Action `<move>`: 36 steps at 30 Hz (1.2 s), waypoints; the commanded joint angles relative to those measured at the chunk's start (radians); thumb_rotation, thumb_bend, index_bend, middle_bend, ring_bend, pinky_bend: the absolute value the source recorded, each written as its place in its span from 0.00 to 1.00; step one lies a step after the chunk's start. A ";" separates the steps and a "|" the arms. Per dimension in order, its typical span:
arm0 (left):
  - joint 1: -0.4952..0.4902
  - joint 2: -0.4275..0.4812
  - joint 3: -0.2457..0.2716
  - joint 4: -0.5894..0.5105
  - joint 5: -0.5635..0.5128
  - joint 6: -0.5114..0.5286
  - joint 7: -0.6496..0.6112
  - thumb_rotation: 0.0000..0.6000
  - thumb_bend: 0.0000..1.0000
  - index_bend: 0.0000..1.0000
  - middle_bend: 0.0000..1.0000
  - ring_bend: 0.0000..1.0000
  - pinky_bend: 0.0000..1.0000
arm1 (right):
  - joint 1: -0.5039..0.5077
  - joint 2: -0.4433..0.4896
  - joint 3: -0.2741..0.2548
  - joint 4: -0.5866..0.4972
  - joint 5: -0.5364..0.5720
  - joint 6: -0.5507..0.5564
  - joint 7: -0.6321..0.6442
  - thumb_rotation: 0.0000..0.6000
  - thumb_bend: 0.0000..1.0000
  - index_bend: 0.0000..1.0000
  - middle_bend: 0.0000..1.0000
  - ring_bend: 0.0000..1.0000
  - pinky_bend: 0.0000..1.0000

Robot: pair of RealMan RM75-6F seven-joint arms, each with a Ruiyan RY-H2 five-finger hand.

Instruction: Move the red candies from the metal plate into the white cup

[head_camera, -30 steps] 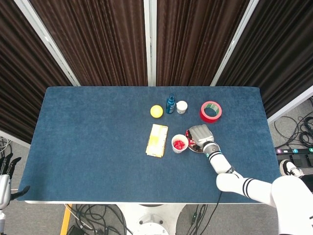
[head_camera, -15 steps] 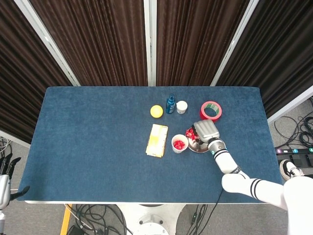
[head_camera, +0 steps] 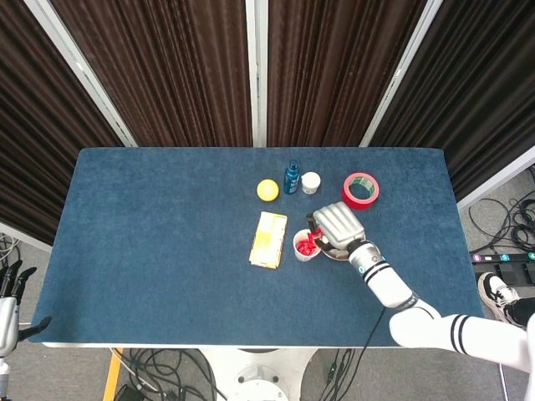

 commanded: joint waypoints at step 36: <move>-0.002 -0.002 -0.002 0.004 -0.007 -0.010 0.000 1.00 0.00 0.22 0.17 0.09 0.16 | 0.000 -0.209 -0.084 0.414 0.176 -0.071 -0.144 1.00 0.19 0.43 0.95 0.92 1.00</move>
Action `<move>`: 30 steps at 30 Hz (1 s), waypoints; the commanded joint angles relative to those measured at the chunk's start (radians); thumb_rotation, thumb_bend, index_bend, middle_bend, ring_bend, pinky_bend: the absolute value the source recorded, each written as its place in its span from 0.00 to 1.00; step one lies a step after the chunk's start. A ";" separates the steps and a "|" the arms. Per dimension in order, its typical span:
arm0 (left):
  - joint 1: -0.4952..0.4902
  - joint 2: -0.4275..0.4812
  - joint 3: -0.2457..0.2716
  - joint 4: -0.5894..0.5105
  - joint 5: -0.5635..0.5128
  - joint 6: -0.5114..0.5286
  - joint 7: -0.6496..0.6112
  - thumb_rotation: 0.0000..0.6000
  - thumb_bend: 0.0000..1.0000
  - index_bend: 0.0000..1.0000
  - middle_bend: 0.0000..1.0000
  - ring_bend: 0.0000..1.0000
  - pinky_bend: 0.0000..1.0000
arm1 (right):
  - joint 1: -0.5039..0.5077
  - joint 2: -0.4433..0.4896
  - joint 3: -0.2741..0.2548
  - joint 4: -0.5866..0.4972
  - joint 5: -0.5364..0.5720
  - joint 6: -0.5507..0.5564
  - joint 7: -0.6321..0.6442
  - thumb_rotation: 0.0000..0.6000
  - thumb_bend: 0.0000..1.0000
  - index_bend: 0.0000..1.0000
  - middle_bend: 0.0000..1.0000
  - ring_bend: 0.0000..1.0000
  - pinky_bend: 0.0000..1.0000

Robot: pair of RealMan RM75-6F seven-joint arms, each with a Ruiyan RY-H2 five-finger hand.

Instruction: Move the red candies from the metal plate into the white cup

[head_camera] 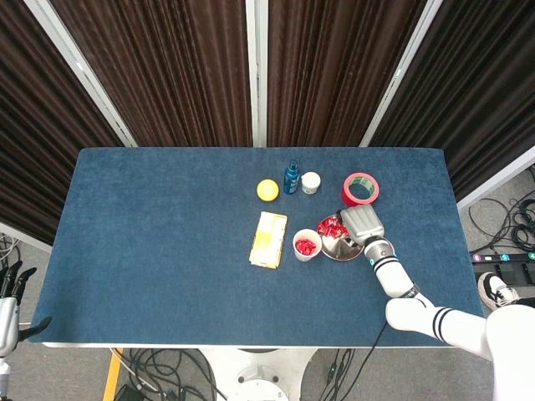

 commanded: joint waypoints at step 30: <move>0.006 0.004 0.004 0.006 -0.002 0.001 -0.013 1.00 0.00 0.22 0.17 0.09 0.16 | -0.039 0.059 0.109 -0.120 -0.097 0.102 0.058 1.00 0.32 0.62 0.95 0.92 1.00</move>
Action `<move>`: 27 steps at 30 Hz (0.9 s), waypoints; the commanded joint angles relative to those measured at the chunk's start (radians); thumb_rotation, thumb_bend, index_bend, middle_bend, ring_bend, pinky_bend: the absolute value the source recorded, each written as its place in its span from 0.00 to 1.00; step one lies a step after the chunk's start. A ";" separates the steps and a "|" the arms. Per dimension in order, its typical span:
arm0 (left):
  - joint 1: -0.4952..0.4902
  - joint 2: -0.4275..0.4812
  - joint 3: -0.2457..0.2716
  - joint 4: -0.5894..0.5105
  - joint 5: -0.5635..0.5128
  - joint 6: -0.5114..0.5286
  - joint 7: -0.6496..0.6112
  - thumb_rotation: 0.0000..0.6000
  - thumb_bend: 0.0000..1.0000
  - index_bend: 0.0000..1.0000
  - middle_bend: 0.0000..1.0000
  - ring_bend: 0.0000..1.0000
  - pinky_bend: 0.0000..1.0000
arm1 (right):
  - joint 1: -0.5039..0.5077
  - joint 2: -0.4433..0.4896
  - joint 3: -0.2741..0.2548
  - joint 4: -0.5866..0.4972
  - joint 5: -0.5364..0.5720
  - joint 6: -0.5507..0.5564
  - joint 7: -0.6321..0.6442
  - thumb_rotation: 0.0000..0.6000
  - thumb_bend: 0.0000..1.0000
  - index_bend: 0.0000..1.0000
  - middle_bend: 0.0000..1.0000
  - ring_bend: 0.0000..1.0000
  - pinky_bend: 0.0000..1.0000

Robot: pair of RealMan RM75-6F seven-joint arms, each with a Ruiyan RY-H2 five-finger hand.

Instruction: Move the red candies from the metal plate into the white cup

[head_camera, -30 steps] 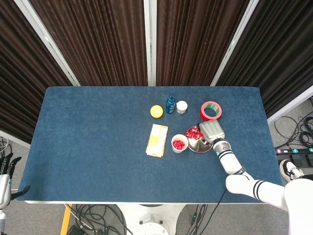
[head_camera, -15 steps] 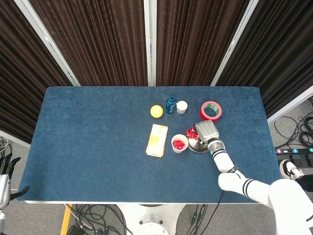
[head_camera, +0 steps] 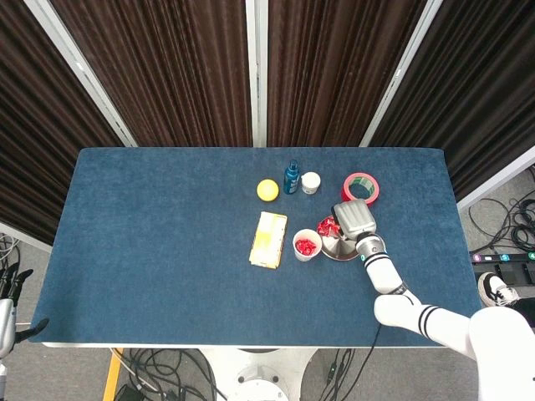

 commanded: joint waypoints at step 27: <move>-0.019 -0.017 0.001 0.045 0.073 0.027 -0.037 1.00 0.00 0.22 0.17 0.09 0.16 | -0.001 0.176 0.011 -0.407 -0.158 0.040 0.067 1.00 0.30 0.40 0.94 0.91 1.00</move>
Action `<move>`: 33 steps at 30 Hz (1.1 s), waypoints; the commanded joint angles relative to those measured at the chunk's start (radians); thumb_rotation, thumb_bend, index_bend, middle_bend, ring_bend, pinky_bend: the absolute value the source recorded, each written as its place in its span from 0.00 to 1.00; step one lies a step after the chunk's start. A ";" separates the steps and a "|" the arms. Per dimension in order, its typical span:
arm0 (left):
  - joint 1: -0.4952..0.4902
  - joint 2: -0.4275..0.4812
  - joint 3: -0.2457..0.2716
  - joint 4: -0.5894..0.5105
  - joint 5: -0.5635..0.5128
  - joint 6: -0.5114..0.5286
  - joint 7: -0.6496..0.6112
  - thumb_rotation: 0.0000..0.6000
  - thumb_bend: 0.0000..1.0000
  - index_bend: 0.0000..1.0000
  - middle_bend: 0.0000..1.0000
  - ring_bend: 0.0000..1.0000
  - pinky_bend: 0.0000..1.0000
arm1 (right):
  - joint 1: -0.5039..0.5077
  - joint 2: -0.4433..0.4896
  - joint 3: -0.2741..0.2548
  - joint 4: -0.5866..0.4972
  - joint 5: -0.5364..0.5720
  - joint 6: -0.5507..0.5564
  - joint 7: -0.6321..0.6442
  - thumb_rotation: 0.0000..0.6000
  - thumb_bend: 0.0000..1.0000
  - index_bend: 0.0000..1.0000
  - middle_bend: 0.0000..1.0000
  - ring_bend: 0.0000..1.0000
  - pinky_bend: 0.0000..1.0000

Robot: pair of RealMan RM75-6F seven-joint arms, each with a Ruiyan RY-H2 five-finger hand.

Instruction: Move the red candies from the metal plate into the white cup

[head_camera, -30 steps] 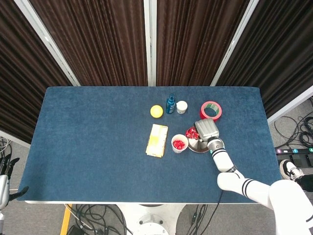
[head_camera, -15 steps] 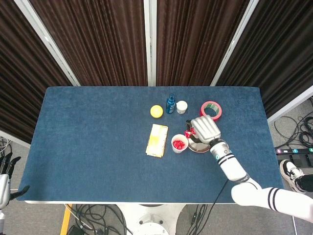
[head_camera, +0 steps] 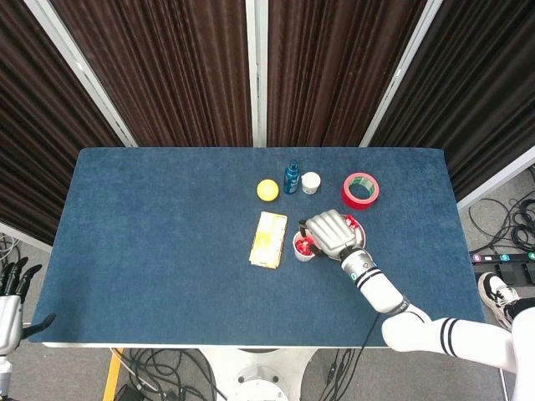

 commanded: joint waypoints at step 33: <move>-0.012 -0.002 0.001 0.008 0.016 0.007 -0.004 1.00 0.00 0.22 0.17 0.09 0.16 | 0.067 -0.232 -0.004 0.450 0.277 -0.126 -0.053 1.00 0.12 0.48 0.94 0.91 1.00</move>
